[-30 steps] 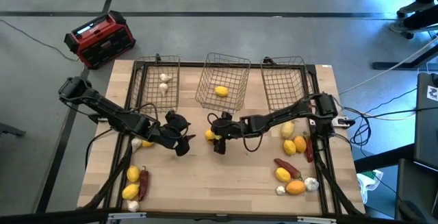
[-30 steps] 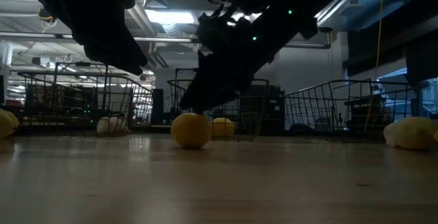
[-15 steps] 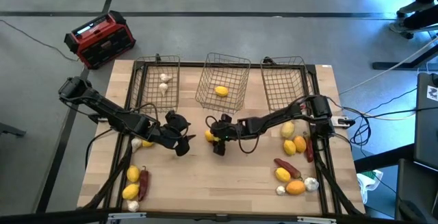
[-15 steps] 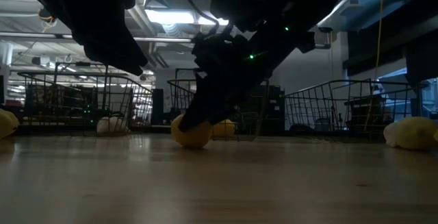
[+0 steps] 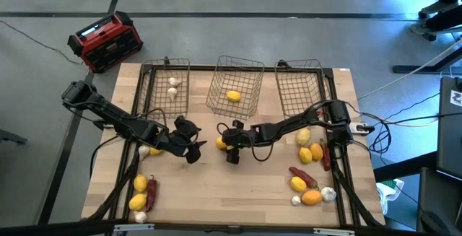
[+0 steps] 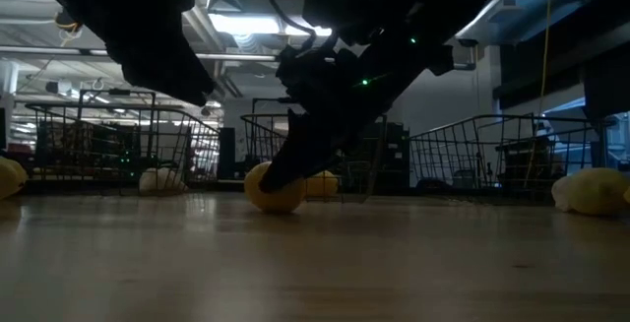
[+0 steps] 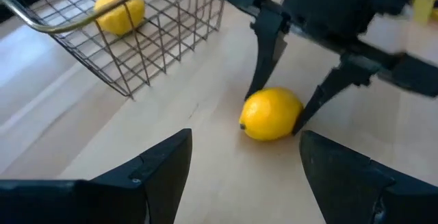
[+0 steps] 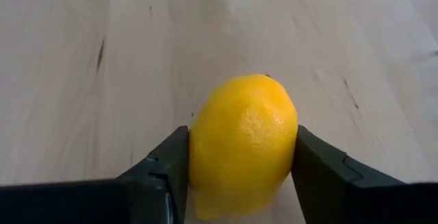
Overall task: Sort produce into baskets
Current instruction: Put the lemon into the middle wire basket
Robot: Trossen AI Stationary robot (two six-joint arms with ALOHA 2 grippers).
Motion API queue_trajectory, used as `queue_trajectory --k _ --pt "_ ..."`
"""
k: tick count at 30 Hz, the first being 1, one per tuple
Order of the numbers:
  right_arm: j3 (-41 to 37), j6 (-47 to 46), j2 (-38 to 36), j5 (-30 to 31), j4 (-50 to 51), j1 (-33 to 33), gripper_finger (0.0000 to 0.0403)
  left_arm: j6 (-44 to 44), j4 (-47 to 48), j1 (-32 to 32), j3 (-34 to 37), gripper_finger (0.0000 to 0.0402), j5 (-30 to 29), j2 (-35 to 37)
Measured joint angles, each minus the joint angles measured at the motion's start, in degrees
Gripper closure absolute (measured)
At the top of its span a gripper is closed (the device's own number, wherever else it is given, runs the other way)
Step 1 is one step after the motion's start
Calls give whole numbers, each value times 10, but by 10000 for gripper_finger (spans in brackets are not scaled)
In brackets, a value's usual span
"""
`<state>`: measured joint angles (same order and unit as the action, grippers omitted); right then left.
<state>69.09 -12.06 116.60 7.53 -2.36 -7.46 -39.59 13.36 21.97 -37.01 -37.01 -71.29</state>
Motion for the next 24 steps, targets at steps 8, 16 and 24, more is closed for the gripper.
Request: queue_trajectory --k 8,16,24 --pt "-2 51 -75 -9 65 11 210 80 -56 -26 0 135 -2 0" --pt "-1 94 -160 -12 59 32 208 104 -72 -45 0 135 -3 0" --pt "-1 153 -251 -7 60 55 208 80 -92 -45 0 135 -3 0"
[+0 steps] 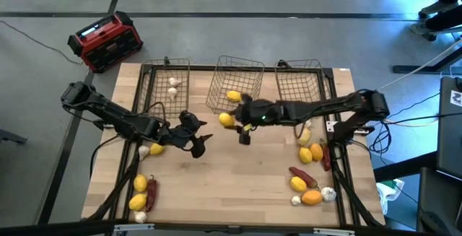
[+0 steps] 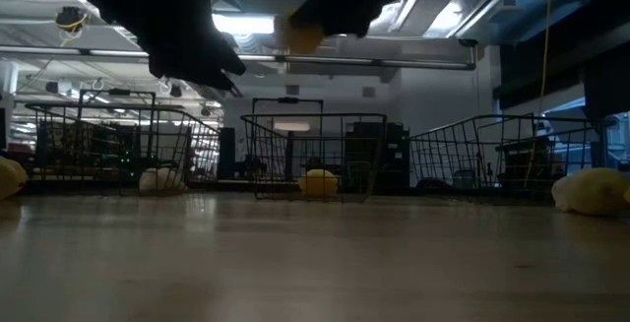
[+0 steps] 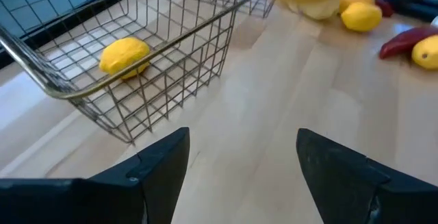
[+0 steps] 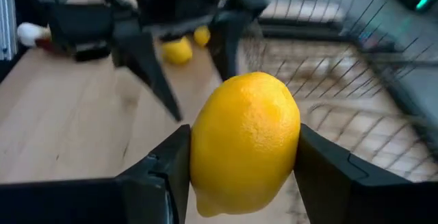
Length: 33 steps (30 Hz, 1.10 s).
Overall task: Sort produce into baskets
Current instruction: Put the lemon into the middle wire basket
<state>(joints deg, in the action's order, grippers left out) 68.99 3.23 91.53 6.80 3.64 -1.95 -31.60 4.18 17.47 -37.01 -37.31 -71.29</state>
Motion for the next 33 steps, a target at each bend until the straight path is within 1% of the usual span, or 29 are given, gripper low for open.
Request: queue_trajectory --k 5,9,12,14,19,22,27,33 --pt "0 21 -36 5 15 59 207 -8 -18 0 0 135 0 0" --pt "0 35 -39 -1 37 122 206 -2 -21 0 0 135 -3 0" --pt "0 51 -34 -4 39 171 206 0 -23 -3 0 135 -20 0" --pt "0 51 -27 -18 43 203 206 0 -24 -10 0 135 -29 0" --pt "0 46 -1 -74 24 266 206 -13 -23 -27 0 135 -30 0" --pt "0 46 19 -82 17 287 206 -26 -24 -30 0 135 -30 0" --pt "5 46 64 -121 7 312 206 -43 -23 -29 0 135 -30 0" --pt "63 41 130 -124 57 321 206 -62 -23 -25 0 135 -30 0"
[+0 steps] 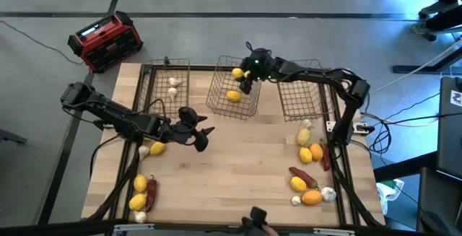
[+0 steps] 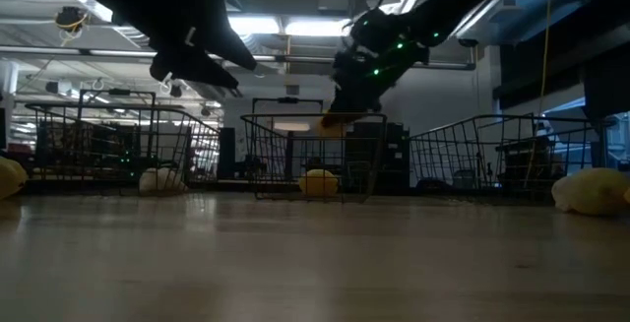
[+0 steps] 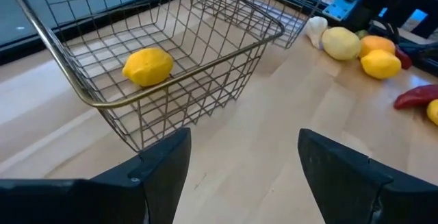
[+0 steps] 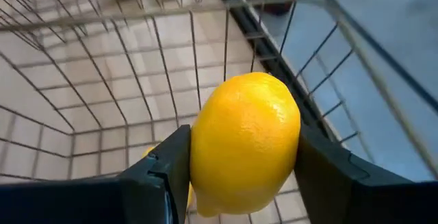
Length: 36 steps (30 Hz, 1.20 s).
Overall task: Sort produce into baskets
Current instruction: Put the lemon into the middle wire basket
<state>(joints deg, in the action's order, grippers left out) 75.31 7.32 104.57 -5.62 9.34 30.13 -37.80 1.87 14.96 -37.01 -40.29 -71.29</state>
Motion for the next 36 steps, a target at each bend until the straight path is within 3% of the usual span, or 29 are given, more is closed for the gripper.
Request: queue_trajectory --k 8,25,36 --pt "42 -28 39 6 87 -1 206 2 3 0 0 135 0 0" --pt "42 -43 95 20 94 -1 204 -8 5 0 0 135 0 0" --pt "42 -41 127 21 92 -2 159 -8 5 0 0 135 1 0"
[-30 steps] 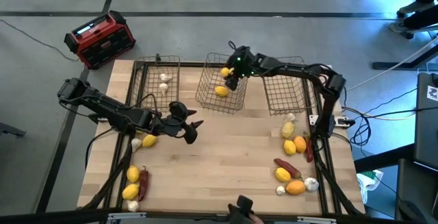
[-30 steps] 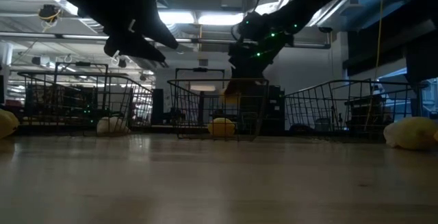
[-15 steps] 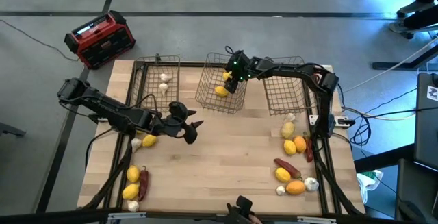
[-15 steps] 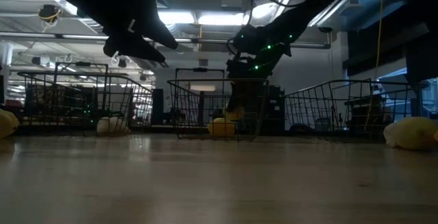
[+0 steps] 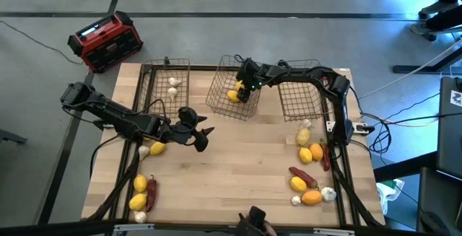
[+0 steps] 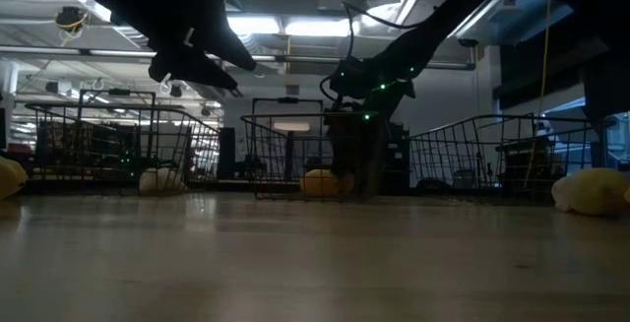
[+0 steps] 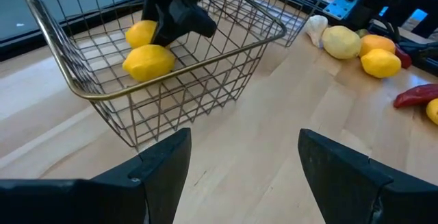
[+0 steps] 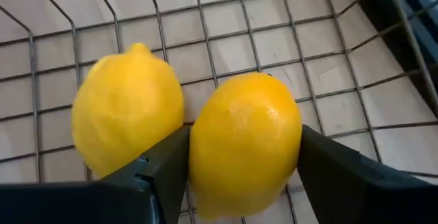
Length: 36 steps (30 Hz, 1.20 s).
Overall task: Sort produce into baskets
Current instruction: Put the lemon into the middle wire basket
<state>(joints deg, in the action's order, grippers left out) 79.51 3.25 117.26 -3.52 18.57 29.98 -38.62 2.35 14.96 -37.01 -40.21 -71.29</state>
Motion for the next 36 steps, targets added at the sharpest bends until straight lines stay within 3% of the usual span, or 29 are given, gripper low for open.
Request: queue_trajectory --k 8,13,26,36 --pt "4 -2 2 56 3 -4 115 -1 0 0 0 135 2 0" --pt "5 0 0 34 6 -4 97 -1 0 0 0 135 2 0" --pt "5 0 -75 40 4 -4 95 -4 0 0 0 135 2 0" --pt "5 -26 -81 19 -11 -4 95 -4 0 0 0 135 2 0"
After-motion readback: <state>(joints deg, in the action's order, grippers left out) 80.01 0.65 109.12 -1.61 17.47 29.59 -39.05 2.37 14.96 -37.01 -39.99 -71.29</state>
